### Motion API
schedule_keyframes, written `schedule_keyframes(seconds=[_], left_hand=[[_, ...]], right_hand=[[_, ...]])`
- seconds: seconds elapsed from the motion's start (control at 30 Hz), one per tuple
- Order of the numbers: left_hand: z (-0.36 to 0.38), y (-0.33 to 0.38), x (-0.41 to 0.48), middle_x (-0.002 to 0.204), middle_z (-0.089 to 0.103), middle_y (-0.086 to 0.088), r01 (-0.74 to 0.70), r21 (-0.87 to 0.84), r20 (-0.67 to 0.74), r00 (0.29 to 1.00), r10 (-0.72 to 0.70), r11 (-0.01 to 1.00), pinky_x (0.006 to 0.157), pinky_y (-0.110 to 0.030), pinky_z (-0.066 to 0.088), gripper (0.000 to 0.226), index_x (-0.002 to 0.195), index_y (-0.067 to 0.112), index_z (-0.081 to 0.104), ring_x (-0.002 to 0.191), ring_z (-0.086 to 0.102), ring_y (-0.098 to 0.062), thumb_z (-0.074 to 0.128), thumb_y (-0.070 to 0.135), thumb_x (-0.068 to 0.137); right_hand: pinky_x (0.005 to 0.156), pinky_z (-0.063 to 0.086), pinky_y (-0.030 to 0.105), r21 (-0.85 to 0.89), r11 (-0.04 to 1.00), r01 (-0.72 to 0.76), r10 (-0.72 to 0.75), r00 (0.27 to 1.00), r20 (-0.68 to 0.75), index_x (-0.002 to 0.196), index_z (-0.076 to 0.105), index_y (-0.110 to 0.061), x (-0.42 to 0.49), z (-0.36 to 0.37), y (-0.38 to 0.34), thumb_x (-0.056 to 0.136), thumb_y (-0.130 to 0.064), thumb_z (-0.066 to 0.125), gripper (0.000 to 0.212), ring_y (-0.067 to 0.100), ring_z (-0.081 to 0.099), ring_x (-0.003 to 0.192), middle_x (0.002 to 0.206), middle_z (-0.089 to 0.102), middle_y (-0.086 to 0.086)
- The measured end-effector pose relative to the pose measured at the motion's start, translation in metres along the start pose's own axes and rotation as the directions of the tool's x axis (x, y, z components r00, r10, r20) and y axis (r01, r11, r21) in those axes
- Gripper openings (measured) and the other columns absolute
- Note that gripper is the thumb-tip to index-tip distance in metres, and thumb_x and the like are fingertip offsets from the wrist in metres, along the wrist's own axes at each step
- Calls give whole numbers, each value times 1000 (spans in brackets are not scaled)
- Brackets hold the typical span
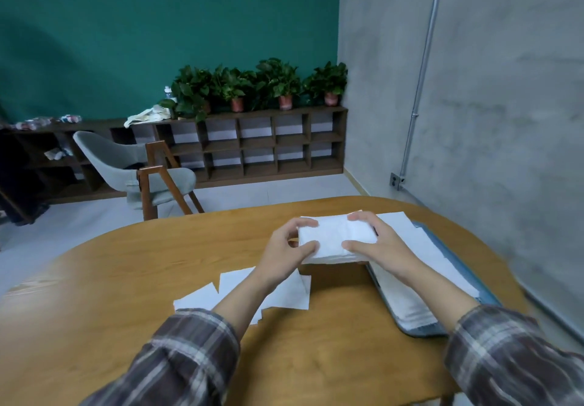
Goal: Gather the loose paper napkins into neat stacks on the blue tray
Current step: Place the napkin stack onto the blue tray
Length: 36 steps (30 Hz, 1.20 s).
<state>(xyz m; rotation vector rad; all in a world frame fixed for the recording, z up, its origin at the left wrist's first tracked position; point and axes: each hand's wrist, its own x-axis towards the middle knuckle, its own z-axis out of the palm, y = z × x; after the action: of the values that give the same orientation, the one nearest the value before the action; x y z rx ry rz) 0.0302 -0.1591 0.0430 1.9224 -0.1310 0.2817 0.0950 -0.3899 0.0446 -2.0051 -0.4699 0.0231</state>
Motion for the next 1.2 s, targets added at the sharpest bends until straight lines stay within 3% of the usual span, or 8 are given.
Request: schedule_keyframes(seconds=[0.1, 0.23, 0.4, 0.53, 0.77, 0.9, 1.0, 1.2], left_hand=[[35, 10, 11, 124, 63, 23, -7, -62, 42, 999, 10, 998, 82, -8, 51, 28, 121, 25, 71, 102, 59, 12, 76, 15, 95], [77, 15, 21, 98, 72, 13, 46, -125, 74, 997, -37, 991, 84, -38, 58, 20, 109, 31, 79, 84, 60, -11, 77, 21, 92], [119, 18, 21, 77, 58, -3, 108, -143, 166, 983, -84, 984, 75, -36, 52, 22, 105, 34, 82, 71, 53, -17, 74, 27, 86], [142, 13, 18, 76, 54, -9, 147, -159, 232, 967, -108, 976, 75, -33, 62, 19, 107, 27, 82, 72, 56, -17, 75, 16, 93], [152, 3, 15, 73, 57, 1, 169, -61, 253, 956, -148, 984, 85, -44, 63, 17, 107, 34, 82, 71, 58, -13, 79, 27, 92], [154, 7, 13, 109, 46, 9, -37, 299, 171, 985, -15, 953, 100, -25, 41, 27, 118, 39, 79, 110, 45, -10, 79, 38, 92], [162, 24, 14, 143, 40, 5, -198, 434, 150, 978, 146, 879, 116, -34, 35, 42, 138, 33, 68, 134, 37, -15, 68, 46, 98], [193, 21, 17, 175, -18, -2, -194, 681, 367, 925, -99, 706, 132, -47, -5, 92, 168, 17, -6, 161, -19, -19, 30, 72, 103]], right_hand=[[103, 42, 27, 35, 999, -34, 35, 999, -41, 127, 62, -35, -7, -35, 15, 86, -23, 86, 49, 11, 50, 133, 136, 53, -23], [103, 38, 29, 4, 996, -89, 89, 991, -98, 127, 63, -32, -22, -75, 33, 85, -20, 87, 50, 12, 48, 134, 142, 56, -10], [106, 45, 37, -63, 984, -165, 156, 980, -126, 122, 63, -38, -42, -114, 65, 85, -25, 86, 46, 16, 55, 130, 135, 61, -11], [80, 55, 29, -99, 971, -216, 206, 973, -106, 122, 62, -43, -57, -126, 78, 87, -26, 83, 44, 12, 61, 115, 130, 61, -16], [100, 52, 38, -246, 939, -240, 220, 970, -109, 125, 63, -49, -64, -126, 93, 85, -41, 82, 44, 14, 60, 118, 134, 61, -17], [109, 28, 28, -421, 889, -179, 158, 984, -83, 138, 61, -35, -64, -127, 91, 90, -35, 78, 51, 17, 37, 141, 142, 42, -10], [118, 23, 33, -522, 852, -41, -8, 996, -90, 150, 50, -36, -50, -134, 83, 94, -33, 72, 60, 21, 27, 151, 163, 31, -6], [130, -4, 39, -696, 718, 5, 123, 983, 134, 165, 2, -45, -31, -113, 99, 107, -59, 28, 65, 5, -19, 158, 173, -17, -17]])
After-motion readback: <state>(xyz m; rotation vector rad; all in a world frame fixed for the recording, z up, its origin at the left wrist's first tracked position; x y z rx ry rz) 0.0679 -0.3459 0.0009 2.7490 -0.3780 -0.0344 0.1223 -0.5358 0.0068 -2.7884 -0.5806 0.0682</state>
